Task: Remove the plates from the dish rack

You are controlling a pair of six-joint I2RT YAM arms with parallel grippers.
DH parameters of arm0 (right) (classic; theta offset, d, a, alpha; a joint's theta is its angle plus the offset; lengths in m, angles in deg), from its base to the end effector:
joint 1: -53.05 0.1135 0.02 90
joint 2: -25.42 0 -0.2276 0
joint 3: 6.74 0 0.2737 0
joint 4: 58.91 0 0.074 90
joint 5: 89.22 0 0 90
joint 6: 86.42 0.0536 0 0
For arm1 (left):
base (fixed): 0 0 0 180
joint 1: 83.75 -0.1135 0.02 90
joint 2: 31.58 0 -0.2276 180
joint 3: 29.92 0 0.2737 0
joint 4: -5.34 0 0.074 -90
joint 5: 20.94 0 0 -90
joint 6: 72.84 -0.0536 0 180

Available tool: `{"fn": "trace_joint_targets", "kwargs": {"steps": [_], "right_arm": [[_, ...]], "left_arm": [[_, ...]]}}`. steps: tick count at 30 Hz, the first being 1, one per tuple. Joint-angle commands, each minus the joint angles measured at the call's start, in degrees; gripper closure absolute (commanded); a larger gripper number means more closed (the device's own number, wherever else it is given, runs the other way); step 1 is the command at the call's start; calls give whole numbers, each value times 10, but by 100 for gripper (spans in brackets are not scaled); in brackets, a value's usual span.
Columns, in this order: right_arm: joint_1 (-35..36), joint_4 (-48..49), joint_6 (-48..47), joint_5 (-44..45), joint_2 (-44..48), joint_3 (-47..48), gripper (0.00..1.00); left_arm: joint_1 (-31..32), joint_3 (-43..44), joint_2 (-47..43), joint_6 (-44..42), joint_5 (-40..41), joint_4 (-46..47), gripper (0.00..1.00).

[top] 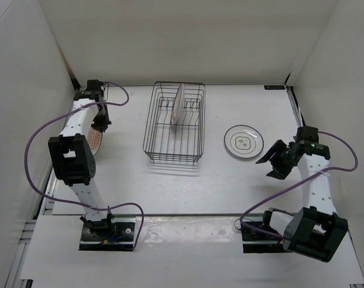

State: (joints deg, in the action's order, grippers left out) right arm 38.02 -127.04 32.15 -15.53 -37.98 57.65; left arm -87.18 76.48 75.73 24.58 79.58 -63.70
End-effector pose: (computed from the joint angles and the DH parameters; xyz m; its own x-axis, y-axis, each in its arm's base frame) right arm 0.2362 -0.0478 0.2061 -0.7129 0.6667 -0.2174 0.5516 0.7246 0.4131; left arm 0.4035 0.0340 0.2074 -0.9142 -0.1820 -0.3621 -0.2414 0.9622 0.1258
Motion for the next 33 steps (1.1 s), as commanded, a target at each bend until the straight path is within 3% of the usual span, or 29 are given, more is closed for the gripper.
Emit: {"fn": "trace_joint_targets", "kwargs": {"steps": [1, 9, 14, 16, 21, 24, 25, 29, 32, 33], "right_arm": [[-3, -11, 4, -11, 24, -11, 33], [-3, -25, 5, -1, 48, -31, 33], [-3, -26, 10, 0, 70, -43, 33], [-4, -33, 8, 6, 73, -43, 33], [-3, -44, 3, 16, 78, -34, 31], [-3, -47, 3, 14, 77, -34, 31], [-4, -45, 3, 12, 76, -36, 31], [-3, -45, 2, 7, 77, -36, 31], [-4, -50, 0, 4, 71, -32, 31], [-3, -48, -2, 0, 72, -32, 31]], "left_arm": [[-7, -47, -21, 18, -9, -17, 95], [-11, -104, -25, 44, -20, -15, 78], [-17, -111, -25, 52, -18, -15, 56], [-23, -109, -22, 53, -20, -13, 52], [-25, -84, -9, 63, -24, -11, 27], [-26, -29, 7, 114, -24, -22, 25], [-28, 40, 19, 130, -24, -27, 25], [-27, 177, 49, 187, -72, 1, 25], [-23, 273, 67, 240, -167, 91, 33], [-12, 282, 75, 248, -258, 194, 34]]}}
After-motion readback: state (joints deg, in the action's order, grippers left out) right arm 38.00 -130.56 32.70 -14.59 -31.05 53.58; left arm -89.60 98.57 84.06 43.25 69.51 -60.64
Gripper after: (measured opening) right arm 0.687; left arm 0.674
